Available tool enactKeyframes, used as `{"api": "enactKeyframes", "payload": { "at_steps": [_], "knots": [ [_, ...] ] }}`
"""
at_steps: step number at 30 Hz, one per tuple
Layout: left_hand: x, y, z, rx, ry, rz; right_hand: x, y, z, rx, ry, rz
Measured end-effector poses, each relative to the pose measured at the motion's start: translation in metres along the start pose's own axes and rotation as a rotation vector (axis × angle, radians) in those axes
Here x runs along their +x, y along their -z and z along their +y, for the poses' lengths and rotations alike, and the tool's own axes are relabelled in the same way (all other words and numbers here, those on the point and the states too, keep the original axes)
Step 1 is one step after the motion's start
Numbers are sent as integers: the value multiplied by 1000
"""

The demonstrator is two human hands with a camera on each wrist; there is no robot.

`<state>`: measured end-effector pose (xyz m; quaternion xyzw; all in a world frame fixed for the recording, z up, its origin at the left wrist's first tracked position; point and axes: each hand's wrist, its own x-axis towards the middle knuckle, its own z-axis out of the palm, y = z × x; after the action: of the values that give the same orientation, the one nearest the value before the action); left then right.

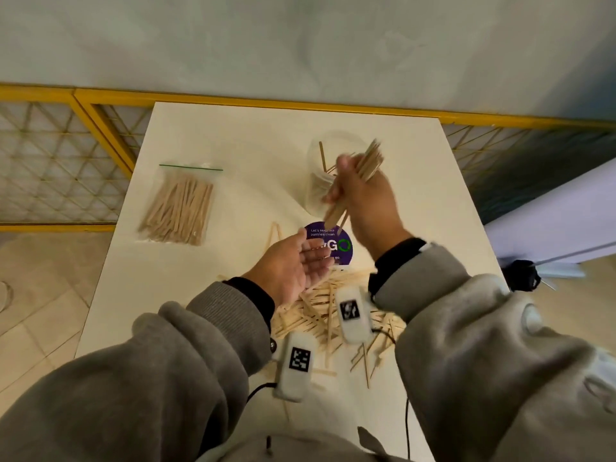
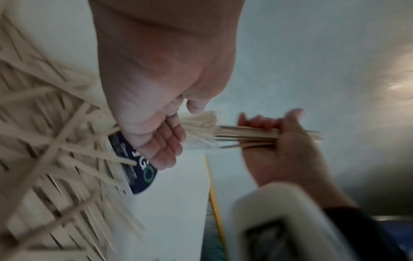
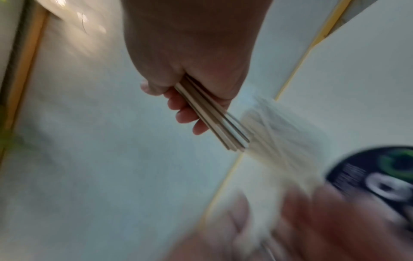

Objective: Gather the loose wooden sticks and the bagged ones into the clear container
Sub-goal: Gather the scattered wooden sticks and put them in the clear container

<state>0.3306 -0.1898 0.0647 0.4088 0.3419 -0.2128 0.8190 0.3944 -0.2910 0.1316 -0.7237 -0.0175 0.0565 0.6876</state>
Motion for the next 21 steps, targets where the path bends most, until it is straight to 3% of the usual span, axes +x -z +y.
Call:
{"api": "enactKeyframes", "payload": {
  "at_steps": [4, 7, 11, 15, 17, 19, 21],
  "knots": [
    [14, 30, 7, 66, -90, 85, 57, 6, -51, 237, 207, 211],
    [22, 42, 15, 229, -171, 172, 92, 0, -49, 88, 200, 219],
    [32, 54, 26, 803, -342, 299, 110, 3, -10, -85, 140, 82],
    [58, 63, 24, 1220, -479, 315, 100, 44, 10, -26, 203, 306],
    [70, 62, 16, 1445, -457, 293, 84, 75, 37, -182, 76, 466],
    [76, 56, 7, 1590, -457, 251, 59, 112, 81, -418, -188, 562],
    [76, 50, -5, 1650, -489, 192, 31, 140, 123, -609, -491, 502]
  ]
}}
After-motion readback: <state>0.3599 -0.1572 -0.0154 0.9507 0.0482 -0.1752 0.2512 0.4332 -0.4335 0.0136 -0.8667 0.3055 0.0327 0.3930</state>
